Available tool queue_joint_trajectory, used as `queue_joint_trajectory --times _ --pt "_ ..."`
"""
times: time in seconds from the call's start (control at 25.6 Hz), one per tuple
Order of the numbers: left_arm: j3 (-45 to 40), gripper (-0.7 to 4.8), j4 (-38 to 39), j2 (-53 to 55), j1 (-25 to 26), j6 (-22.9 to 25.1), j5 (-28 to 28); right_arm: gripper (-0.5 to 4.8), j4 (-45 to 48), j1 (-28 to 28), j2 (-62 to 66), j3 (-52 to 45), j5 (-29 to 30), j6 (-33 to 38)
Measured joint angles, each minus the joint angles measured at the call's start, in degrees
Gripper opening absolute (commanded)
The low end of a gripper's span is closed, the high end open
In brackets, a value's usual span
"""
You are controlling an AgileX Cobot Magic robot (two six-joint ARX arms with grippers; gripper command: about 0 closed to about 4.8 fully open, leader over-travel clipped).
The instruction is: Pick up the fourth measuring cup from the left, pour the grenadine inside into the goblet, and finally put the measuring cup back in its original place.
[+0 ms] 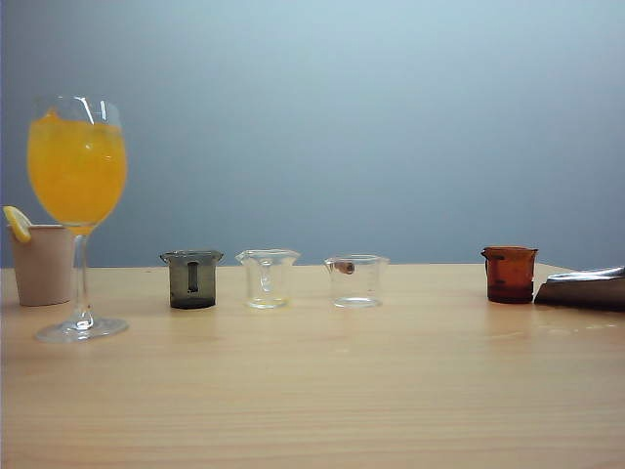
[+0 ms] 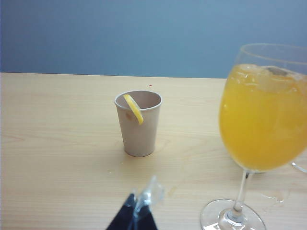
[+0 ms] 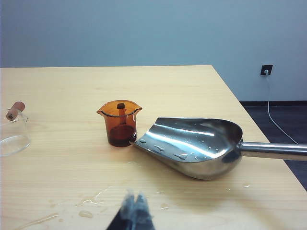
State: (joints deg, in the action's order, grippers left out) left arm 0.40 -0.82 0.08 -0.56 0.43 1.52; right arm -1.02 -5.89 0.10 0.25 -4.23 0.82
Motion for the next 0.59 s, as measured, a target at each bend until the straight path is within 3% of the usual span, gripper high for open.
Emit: queue_joint_trajectory --times 0.35,0.59 --pt "0.09 -0.05 0.04 0.0 0.0 -0.2 0.0 -0.05 -0.63 0.0 0.0 0.07 0.0 0.0" --pt "8.98 -0.04 3.69 0.33 0.0 -5.14 -0.02 -0.05 -1.46 -0.17 2.4 6.29 -0.04 0.0"
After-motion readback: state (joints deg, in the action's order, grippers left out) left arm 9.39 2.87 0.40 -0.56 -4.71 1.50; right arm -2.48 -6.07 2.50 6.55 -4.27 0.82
